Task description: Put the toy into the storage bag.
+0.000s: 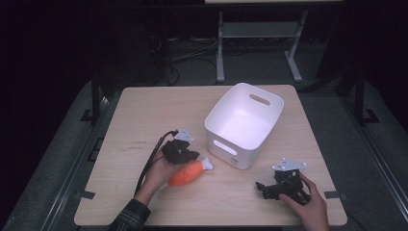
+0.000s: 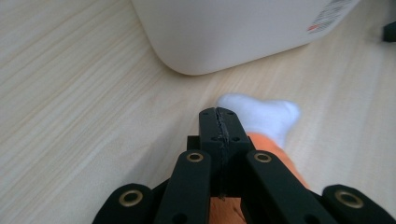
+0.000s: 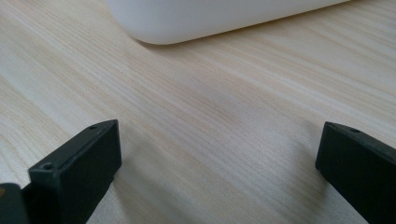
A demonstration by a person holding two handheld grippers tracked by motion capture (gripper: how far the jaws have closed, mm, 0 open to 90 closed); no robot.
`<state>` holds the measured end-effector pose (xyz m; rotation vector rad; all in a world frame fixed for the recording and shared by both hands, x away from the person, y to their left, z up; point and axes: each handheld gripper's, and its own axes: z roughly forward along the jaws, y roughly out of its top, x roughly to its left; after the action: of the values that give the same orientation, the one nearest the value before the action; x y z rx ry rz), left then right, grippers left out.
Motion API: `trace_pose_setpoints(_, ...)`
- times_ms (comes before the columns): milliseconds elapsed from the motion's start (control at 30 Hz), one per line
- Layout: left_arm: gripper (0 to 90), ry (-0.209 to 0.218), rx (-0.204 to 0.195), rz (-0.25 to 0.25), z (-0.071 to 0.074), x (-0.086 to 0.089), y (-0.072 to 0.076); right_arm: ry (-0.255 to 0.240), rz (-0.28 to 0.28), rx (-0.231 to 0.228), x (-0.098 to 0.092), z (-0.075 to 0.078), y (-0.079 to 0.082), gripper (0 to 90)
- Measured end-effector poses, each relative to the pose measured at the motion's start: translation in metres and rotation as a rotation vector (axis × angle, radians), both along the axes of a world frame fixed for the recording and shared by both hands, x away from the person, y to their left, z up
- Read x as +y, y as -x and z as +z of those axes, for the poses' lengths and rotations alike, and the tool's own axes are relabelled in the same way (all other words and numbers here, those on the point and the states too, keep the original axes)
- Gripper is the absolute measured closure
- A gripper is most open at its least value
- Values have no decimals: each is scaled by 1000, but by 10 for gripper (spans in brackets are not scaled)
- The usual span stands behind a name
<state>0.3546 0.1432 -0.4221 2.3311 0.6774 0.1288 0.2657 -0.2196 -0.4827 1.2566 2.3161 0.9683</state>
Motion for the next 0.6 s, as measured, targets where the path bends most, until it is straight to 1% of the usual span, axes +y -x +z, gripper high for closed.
trace_pose_setpoints(67,895,-2,5,-15,7,4,2,0,0,0,0,0,0,0)
trace_pose_setpoints(100,854,-4,11,-20,10,5,3,0,0,0,0,0,0,0)
trace_pose_setpoints(133,831,-2,21,-26,17,7,5,0,0,0,0,0,0,0)
trace_pose_setpoints(200,761,5,28,-23,19,8,6,0,0,0,0,0,0,0)
trace_pose_setpoints(233,733,-4,49,-34,25,10,8,1,0,-1,0,0,0,0)
trace_pose_setpoints(267,707,-4,49,-34,25,10,8,1,0,-1,0,0,0,0)
trace_pose_setpoints(300,668,-10,69,-40,28,12,10,0,0,0,0,0,0,0)
trace_pose_setpoints(333,630,-16,79,-44,29,13,10,0,0,0,0,0,0,0)
trace_pose_setpoints(367,586,-16,79,-44,29,13,10,0,0,0,0,0,0,0)
trace_pose_setpoints(400,524,-32,88,-45,31,14,12,0,0,0,0,0,0,0)
trace_pose_setpoints(433,477,-32,88,-45,31,14,12,0,0,0,0,0,0,0)
trace_pose_setpoints(467,450,-39,99,-46,30,16,12,0,0,-1,0,0,0,0)
trace_pose_setpoints(533,372,-54,105,-52,29,17,13,0,0,0,0,0,0,0)
trace_pose_setpoints(567,347,-54,105,-52,29,17,13,0,0,0,0,0,0,0)
trace_pose_setpoints(600,347,-60,112,-55,28,17,14,0,0,0,0,0,0,0)
